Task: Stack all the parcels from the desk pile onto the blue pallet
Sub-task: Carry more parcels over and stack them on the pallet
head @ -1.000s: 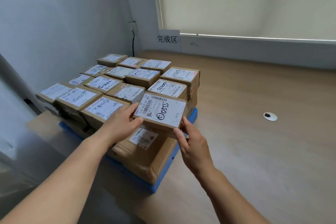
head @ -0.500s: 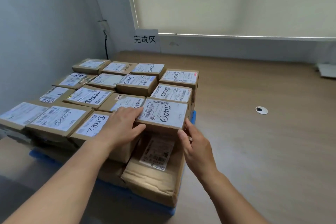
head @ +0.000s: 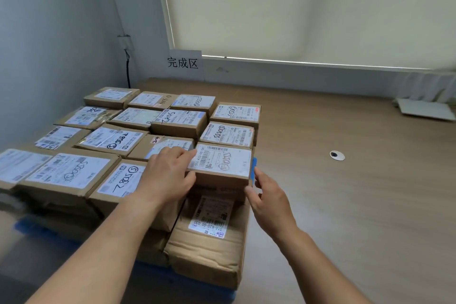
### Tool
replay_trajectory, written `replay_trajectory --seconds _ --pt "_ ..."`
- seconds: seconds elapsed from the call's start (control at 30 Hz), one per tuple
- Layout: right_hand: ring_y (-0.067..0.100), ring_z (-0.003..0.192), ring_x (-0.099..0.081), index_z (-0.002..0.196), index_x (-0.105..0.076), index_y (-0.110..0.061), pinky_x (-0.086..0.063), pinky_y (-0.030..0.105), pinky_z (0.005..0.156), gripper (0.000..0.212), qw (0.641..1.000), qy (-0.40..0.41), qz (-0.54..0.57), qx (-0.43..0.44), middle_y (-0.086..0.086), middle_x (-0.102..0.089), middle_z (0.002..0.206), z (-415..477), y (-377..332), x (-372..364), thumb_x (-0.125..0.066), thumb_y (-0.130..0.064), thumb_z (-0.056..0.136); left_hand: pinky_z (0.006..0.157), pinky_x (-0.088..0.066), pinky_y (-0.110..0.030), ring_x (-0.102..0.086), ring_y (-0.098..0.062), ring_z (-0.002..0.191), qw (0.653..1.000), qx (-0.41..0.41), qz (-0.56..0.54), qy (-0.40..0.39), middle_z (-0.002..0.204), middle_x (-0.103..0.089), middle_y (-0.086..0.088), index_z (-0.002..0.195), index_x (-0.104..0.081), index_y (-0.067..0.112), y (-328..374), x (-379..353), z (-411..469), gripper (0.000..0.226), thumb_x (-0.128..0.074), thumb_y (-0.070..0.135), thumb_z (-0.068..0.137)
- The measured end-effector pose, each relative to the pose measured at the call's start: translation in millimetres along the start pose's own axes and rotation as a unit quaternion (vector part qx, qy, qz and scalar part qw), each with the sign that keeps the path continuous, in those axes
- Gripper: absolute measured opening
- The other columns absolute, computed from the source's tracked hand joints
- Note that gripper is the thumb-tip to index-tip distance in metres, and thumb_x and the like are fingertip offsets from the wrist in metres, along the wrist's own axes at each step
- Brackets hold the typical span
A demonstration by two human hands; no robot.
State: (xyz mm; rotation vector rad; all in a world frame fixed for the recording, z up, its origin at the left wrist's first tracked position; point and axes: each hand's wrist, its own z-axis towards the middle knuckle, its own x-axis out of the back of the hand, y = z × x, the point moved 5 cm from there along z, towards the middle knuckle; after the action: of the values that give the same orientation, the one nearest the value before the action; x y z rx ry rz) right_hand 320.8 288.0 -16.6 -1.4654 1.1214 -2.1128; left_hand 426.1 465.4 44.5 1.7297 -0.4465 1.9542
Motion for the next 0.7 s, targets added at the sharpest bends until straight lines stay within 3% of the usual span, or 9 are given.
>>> replay_trajectory --seconds 0.1,0.2,0.37,0.53,0.7 --pt "0.014 0.122 -0.046 0.143 -0.039 -0.018 -0.041 0.03 0.099 0.051 0.999 0.03 -0.044 0.002 0.001 -0.05 0.135 -7 1 18 -0.052 -0.028 0.094 0.096 -0.038 -0.042 -0.049 -0.027 0.115 0.987 0.001 -0.107 0.122 0.124 -0.058 -0.006 0.132 -0.052 0.015 11 10 -7 0.055 -0.04 0.039 0.084" --pt "0.015 0.122 -0.046 0.138 -0.045 -0.016 -0.037 0.025 0.097 0.046 0.991 0.075 -0.105 0.022 0.002 -0.051 0.133 -15 1 42 -0.053 -0.025 0.094 0.093 -0.041 -0.038 -0.056 -0.025 0.11 0.961 -0.012 -0.193 0.199 0.118 -0.063 -0.006 0.123 -0.06 0.012 40 10 -20 0.05 -0.042 0.039 0.086" --pt "0.022 0.127 -0.046 0.133 -0.053 -0.012 -0.042 0.034 0.097 0.043 0.971 0.126 -0.201 0.03 0.006 -0.052 0.135 -32 15 77 -0.053 -0.026 0.092 0.087 -0.047 -0.035 -0.061 -0.021 0.102 0.944 -0.062 -0.261 0.19 0.109 -0.067 -0.003 0.115 -0.064 0.014 101 -12 -36 0.045 -0.039 0.039 0.087" --pt "0.032 0.096 -0.066 0.109 -0.068 -0.007 -0.055 0.039 0.066 0.04 0.946 0.175 -0.269 0.039 0.014 -0.067 0.109 -59 32 107 -0.06 -0.027 0.074 0.079 -0.049 -0.034 -0.064 -0.021 0.095 0.948 -0.096 -0.25 0.173 0.103 -0.068 -0.002 0.11 -0.067 0.014 152 -22 -53 0.041 -0.042 0.038 0.087" --pt "0.031 0.088 -0.068 0.103 -0.069 -0.009 -0.055 0.036 0.059 0.041 0.932 0.188 -0.308 0.03 0.013 -0.068 0.103 -92 59 132 -0.062 -0.031 0.069 0.081 -0.05 -0.039 -0.064 -0.023 0.1 0.964 -0.083 -0.228 0.108 0.108 -0.067 -0.003 0.113 -0.067 0.014 190 -52 -78 0.041 -0.05 0.038 0.085"
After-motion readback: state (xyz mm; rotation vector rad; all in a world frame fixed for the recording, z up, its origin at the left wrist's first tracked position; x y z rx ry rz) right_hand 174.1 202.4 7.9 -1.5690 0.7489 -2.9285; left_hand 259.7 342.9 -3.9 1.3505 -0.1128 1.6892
